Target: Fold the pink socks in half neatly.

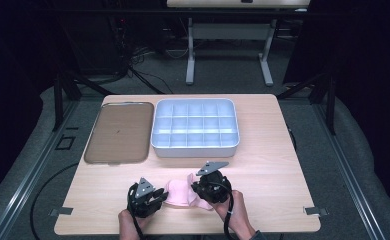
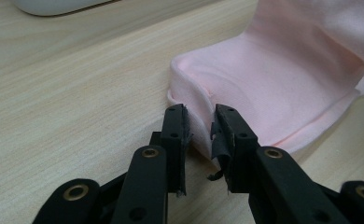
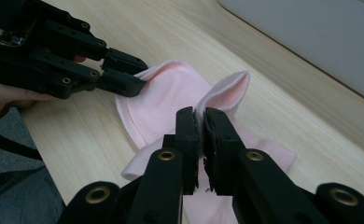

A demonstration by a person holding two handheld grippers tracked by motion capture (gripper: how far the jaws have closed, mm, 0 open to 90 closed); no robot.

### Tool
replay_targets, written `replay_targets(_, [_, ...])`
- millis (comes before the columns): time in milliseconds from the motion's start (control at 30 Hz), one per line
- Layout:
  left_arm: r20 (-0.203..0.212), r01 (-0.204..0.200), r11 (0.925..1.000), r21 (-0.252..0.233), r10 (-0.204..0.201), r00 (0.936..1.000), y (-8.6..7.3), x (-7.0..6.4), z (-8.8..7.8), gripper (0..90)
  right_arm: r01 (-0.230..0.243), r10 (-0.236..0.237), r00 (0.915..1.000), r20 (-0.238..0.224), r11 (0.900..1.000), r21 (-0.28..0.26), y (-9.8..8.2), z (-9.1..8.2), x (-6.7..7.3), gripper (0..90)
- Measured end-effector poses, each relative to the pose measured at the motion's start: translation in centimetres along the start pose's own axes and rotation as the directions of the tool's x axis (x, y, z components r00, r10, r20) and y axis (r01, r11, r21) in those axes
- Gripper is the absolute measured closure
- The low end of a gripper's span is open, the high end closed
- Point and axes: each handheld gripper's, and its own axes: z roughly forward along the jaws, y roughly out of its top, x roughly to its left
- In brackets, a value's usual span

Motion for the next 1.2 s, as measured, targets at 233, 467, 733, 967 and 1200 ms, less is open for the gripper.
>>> replay_targets(233, [0.005, 0.001, 1.0, -0.003, -0.001, 1.0, 0.0, 0.0, 0.0, 73.8, 0.031, -0.031, 0.9992, -0.026, 1.0, 0.005, 0.9, 1.6, 0.8, 84.3])
replay_targets(467, [0.003, -0.001, 1.0, -0.001, 0.001, 1.0, 0.0, 0.0, 0.0, 73.7, 0.059, -0.057, 0.9971, -0.05, 0.998, 0.031, 1.5, 3.4, 1.6, 84.2])
replay_targets(733, [-0.002, -0.002, 1.0, 0.0, 0.002, 1.0, 0.0, 0.0, 0.0, 73.7, 0.066, -0.064, 0.9959, -0.064, 0.997, 0.038, 2.0, 4.5, 2.0, 84.2])
replay_targets(967, [0.01, -0.01, 0.9999, 0.0, 0.01, 0.9999, 0.0, 0.0, 0.0, 77.9, 0.072, -0.068, 0.9947, -0.077, 0.997, 0.041, 2.7, 5.5, 2.5, 84.0])
replay_targets(1200, [0.018, -0.01, 1.0, -0.001, 0.01, 0.9998, 0.0, 0.0, 0.0, 85.1, 0.084, -0.079, 0.9927, -0.091, 0.995, 0.053, 3.3, 6.6, 2.8, 83.7])
